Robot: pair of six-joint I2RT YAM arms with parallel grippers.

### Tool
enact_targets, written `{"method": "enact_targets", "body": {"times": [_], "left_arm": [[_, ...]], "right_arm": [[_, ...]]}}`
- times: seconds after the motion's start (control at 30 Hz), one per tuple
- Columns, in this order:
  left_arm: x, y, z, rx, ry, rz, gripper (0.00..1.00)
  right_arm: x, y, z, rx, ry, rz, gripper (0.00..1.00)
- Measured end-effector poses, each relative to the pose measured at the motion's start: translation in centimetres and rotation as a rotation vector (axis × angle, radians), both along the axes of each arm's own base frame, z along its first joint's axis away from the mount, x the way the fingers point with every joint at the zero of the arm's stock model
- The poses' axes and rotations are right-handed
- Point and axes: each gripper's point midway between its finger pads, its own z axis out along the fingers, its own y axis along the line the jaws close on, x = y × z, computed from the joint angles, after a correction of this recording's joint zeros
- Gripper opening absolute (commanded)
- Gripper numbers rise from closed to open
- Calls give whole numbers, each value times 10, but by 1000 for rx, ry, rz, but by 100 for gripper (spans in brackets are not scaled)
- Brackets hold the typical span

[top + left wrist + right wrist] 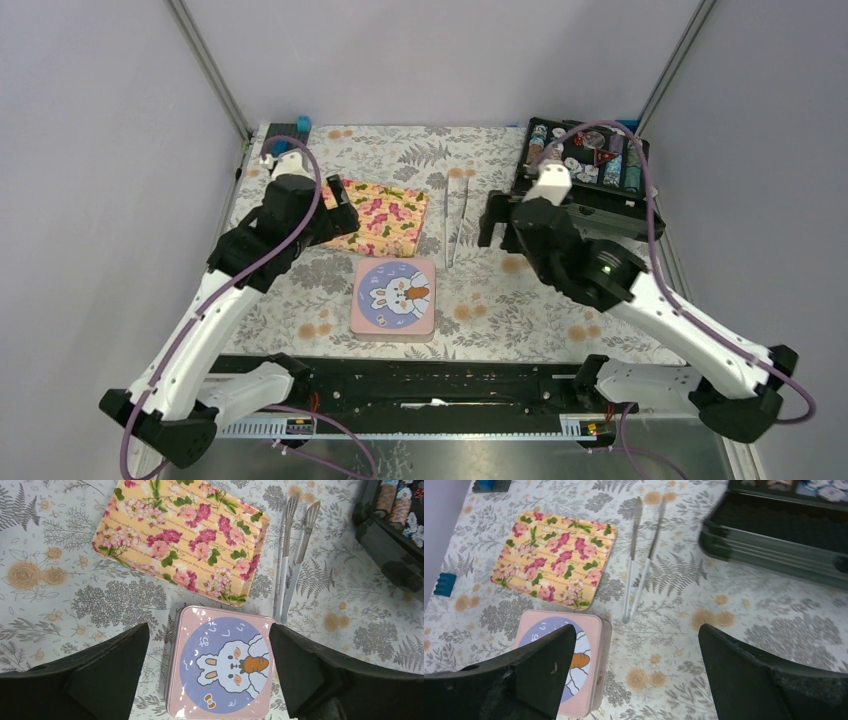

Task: Pack the chocolate

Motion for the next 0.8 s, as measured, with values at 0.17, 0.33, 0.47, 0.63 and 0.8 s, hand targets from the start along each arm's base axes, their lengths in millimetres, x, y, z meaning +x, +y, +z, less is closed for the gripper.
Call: {"method": "enact_targets", "body": {"times": [0.17,0.33,0.47,0.63,0.8], "left_arm": [[-14,8,12,-29,-65,-2,99],[-31,17,3,-55,-86,13,99],[-36,19,-4,-67,-82,22,99],[-36,19,-13,-67,-53,35,99],[-36,18,-19,-68,-29,45,99]], "right_arm": [[-26,-45,-4,35,11,-89,100],[-48,-75,-33,20,66,-141,100],[-60,-90,-47,23,92,-162,100],[-65,-96,-51,54,92,-175,100],[-67,-99,-55,57,98,-180,100]]}}
